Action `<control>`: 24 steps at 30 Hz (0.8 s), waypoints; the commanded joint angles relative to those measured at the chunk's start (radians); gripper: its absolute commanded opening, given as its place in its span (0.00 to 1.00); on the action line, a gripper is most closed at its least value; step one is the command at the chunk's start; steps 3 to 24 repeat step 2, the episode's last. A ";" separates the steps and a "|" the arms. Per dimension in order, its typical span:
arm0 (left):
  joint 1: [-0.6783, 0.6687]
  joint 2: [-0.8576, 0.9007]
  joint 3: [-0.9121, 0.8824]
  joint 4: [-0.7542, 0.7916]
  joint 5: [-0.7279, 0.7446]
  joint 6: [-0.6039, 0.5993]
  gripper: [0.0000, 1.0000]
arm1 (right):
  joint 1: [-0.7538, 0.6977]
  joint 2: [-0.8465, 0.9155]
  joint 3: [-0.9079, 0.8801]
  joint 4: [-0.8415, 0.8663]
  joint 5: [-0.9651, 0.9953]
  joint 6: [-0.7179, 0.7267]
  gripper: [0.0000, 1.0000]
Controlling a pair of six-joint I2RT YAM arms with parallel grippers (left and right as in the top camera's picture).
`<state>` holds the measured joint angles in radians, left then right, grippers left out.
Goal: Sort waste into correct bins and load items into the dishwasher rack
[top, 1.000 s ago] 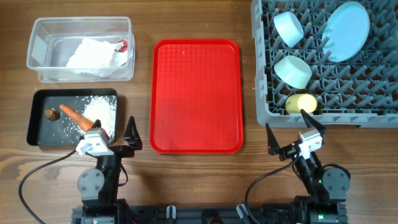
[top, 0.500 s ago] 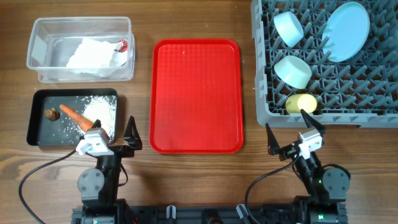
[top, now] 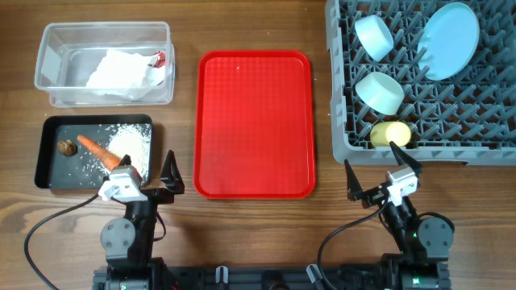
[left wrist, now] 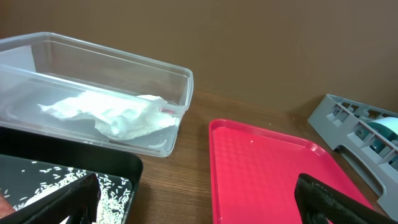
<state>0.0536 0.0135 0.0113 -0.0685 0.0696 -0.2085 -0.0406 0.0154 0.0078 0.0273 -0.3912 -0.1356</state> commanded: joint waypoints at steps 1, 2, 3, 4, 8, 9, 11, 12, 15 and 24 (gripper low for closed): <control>0.005 -0.007 -0.006 -0.004 0.001 -0.013 1.00 | 0.004 -0.011 -0.003 0.005 0.010 0.005 1.00; 0.005 -0.007 -0.005 -0.004 0.001 -0.013 1.00 | 0.004 -0.011 -0.003 0.005 0.010 0.005 1.00; 0.005 -0.007 -0.005 -0.004 0.001 -0.013 1.00 | 0.004 -0.011 -0.003 0.005 0.010 0.005 1.00; 0.005 -0.007 -0.005 -0.004 0.001 -0.013 1.00 | 0.004 -0.011 -0.003 0.005 0.010 0.005 1.00; 0.005 -0.007 -0.005 -0.004 0.001 -0.013 1.00 | 0.004 -0.011 -0.003 0.005 0.010 0.005 1.00; 0.005 -0.007 -0.005 -0.004 0.001 -0.013 1.00 | 0.004 -0.011 -0.003 0.005 0.010 0.005 1.00; 0.005 -0.007 -0.005 -0.004 0.001 -0.013 1.00 | 0.004 -0.011 -0.003 0.005 0.010 0.005 1.00; 0.005 -0.007 -0.005 -0.004 0.001 -0.013 1.00 | 0.004 -0.011 -0.003 0.005 0.010 0.005 1.00; 0.005 -0.007 -0.005 -0.004 0.001 -0.013 1.00 | 0.004 -0.011 -0.003 0.005 0.010 0.005 1.00; 0.005 -0.007 -0.005 -0.004 0.001 -0.013 1.00 | 0.004 -0.011 -0.003 0.005 0.010 0.005 1.00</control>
